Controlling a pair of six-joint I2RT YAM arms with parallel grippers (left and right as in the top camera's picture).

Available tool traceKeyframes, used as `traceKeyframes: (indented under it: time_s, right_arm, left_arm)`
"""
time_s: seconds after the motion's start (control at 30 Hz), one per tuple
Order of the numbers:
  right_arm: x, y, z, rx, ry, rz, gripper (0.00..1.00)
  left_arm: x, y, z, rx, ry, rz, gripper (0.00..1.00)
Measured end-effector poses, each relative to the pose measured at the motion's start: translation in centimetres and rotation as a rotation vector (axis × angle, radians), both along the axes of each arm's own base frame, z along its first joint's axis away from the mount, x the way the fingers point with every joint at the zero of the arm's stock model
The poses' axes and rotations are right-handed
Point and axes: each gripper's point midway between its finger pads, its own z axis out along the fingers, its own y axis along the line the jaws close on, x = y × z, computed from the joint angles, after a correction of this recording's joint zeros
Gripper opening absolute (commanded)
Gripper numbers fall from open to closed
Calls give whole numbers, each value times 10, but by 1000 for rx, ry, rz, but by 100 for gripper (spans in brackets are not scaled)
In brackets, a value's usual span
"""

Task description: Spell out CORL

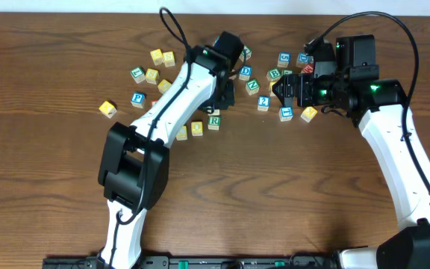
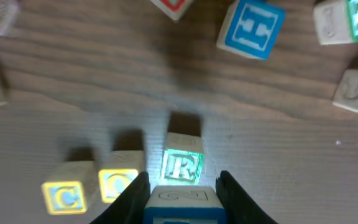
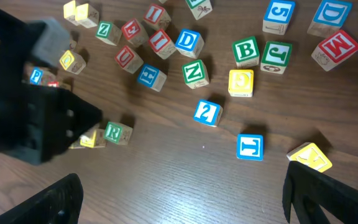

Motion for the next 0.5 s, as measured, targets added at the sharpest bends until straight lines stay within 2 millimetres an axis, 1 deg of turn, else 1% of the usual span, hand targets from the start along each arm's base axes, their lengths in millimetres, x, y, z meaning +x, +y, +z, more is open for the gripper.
traceKeyframes:
  time_s: [0.1,0.17,0.2,0.33,0.43,0.5]
  right_arm:
    - [0,0,0,0,1,0,99]
    - [0,0,0,0,0,0,99]
    - [0,0,0,0,0,0,99]
    - [0,0,0,0,0,0,99]
    - [0,0,0,0,0,0,99]
    - [0,0,0,0,1,0,99]
  left_arm:
    - [-3,-7,-22,-23,-1,-12,24]
    - [-9,-13,-33,-26,2,-27,24]
    - [-11,-17,-35,-31,2,-35,24]
    - [-7,-39,-33,-71,-51,-70,24]
    - [-9,-47,-33,-78,-61,-83,24]
    - [-10,-49,-33,-77,-61,-86,24]
